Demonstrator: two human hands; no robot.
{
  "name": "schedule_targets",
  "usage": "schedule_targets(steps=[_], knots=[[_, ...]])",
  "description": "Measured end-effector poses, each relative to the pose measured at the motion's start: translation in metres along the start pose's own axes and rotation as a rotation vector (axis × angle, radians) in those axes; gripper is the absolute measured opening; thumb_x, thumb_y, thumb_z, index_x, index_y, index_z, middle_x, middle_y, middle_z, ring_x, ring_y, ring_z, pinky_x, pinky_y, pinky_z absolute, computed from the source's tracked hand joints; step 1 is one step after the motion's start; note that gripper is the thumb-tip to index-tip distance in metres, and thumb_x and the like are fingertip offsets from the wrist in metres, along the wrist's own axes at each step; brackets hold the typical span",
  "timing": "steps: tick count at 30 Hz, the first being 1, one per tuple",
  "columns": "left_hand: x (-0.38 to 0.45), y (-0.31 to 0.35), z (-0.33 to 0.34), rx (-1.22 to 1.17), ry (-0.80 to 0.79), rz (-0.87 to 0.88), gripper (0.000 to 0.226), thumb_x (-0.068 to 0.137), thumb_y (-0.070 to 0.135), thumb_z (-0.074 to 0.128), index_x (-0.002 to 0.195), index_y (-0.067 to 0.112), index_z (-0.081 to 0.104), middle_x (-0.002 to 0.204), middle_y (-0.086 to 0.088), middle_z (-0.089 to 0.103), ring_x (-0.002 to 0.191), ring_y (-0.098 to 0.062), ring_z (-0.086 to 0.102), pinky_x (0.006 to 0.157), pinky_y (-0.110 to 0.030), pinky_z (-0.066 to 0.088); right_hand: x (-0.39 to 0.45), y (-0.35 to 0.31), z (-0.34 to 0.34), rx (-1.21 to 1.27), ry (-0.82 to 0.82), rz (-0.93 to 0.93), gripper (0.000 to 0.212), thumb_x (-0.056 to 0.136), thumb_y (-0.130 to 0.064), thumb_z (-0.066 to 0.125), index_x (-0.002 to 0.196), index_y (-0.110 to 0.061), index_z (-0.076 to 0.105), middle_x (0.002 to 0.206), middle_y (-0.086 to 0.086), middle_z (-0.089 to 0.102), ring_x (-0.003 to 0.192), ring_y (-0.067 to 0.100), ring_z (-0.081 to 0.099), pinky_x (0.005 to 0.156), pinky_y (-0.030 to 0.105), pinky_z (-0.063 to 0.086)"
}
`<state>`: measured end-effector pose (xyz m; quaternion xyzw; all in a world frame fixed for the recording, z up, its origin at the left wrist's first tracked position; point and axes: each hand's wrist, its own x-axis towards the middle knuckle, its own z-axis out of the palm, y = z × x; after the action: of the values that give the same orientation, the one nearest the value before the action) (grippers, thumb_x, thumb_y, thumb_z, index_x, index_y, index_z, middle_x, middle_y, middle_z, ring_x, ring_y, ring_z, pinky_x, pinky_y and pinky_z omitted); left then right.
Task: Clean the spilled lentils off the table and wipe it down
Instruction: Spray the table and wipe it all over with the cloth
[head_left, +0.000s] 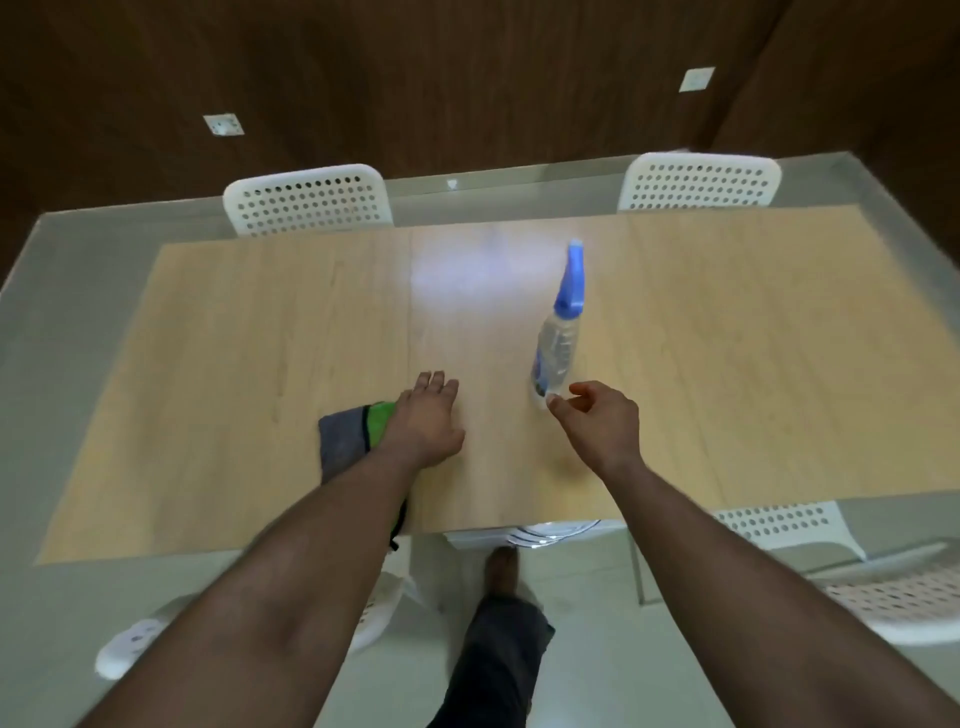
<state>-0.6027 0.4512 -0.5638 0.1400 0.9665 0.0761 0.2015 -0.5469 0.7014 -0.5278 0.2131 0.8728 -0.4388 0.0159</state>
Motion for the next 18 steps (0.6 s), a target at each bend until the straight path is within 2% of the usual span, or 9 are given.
schedule_targets(steps=[3,5,7,9,11,14,18], knots=[[0.033,0.016,-0.010,-0.013,-0.014,0.015,0.086,0.098,0.038,0.061,0.167,0.011,0.018,0.175,-0.015,0.011,0.162,-0.031,0.007,0.128,-0.046,0.024,0.027,-0.011,-0.013,0.051,0.028,-0.051,0.078,0.081,-0.054,0.085,0.145,-0.017,0.060,0.123,0.000,0.073,0.110,0.013,0.068,0.096,0.028,0.052],[0.053,0.020,-0.018,-0.021,-0.014,0.007,0.087,0.097,0.039,0.062,0.167,0.011,0.018,0.175,-0.014,0.010,0.162,-0.031,0.007,0.128,-0.046,0.025,0.043,-0.027,-0.016,0.089,0.007,-0.150,0.084,0.080,-0.057,0.085,0.150,-0.023,0.053,0.131,-0.006,0.069,0.117,0.008,0.065,0.097,0.030,0.054],[0.075,0.023,-0.026,-0.019,-0.013,-0.013,0.089,0.096,0.040,0.064,0.167,0.012,0.018,0.175,-0.014,0.010,0.162,-0.031,0.008,0.128,-0.047,0.025,0.061,-0.044,-0.013,0.116,-0.013,-0.252,0.075,0.082,-0.057,0.083,0.145,-0.029,0.054,0.123,-0.018,0.068,0.110,0.002,0.064,0.093,0.025,0.053],[0.092,0.025,-0.033,-0.032,-0.013,-0.038,0.089,0.096,0.041,0.064,0.167,0.013,0.018,0.176,-0.014,0.008,0.162,-0.032,0.008,0.128,-0.047,0.026,0.076,-0.061,-0.008,0.134,-0.016,-0.312,0.065,0.086,-0.053,0.082,0.141,-0.031,0.055,0.114,-0.022,0.067,0.102,0.002,0.065,0.089,0.019,0.052],[0.107,0.024,-0.040,-0.046,-0.015,-0.063,0.089,0.096,0.041,0.065,0.167,0.015,0.018,0.176,-0.013,0.008,0.162,-0.032,0.009,0.127,-0.047,0.026,0.091,-0.075,-0.001,0.164,-0.039,-0.328,0.055,0.090,-0.042,0.080,0.139,-0.032,0.056,0.109,-0.016,0.071,0.098,0.006,0.069,0.089,0.019,0.055],[0.139,0.020,-0.053,-0.066,-0.022,-0.100,0.087,0.098,0.041,0.065,0.167,0.016,0.018,0.176,-0.012,0.008,0.162,-0.031,0.009,0.128,-0.049,0.027,0.121,-0.096,0.010,0.263,-0.096,-0.314,0.039,0.093,-0.025,0.078,0.127,-0.029,0.059,0.089,-0.003,0.071,0.081,0.016,0.071,0.082,0.024,0.060],[0.175,0.015,-0.068,-0.069,-0.004,-0.144,0.082,0.098,0.039,0.066,0.165,0.017,0.023,0.176,-0.012,0.011,0.162,-0.033,0.012,0.126,-0.051,0.031,0.156,-0.122,0.021,0.292,-0.215,-0.230,0.032,0.092,-0.012,0.076,0.118,-0.018,0.058,0.091,0.012,0.066,0.074,0.025,0.069,0.064,0.019,0.059]])
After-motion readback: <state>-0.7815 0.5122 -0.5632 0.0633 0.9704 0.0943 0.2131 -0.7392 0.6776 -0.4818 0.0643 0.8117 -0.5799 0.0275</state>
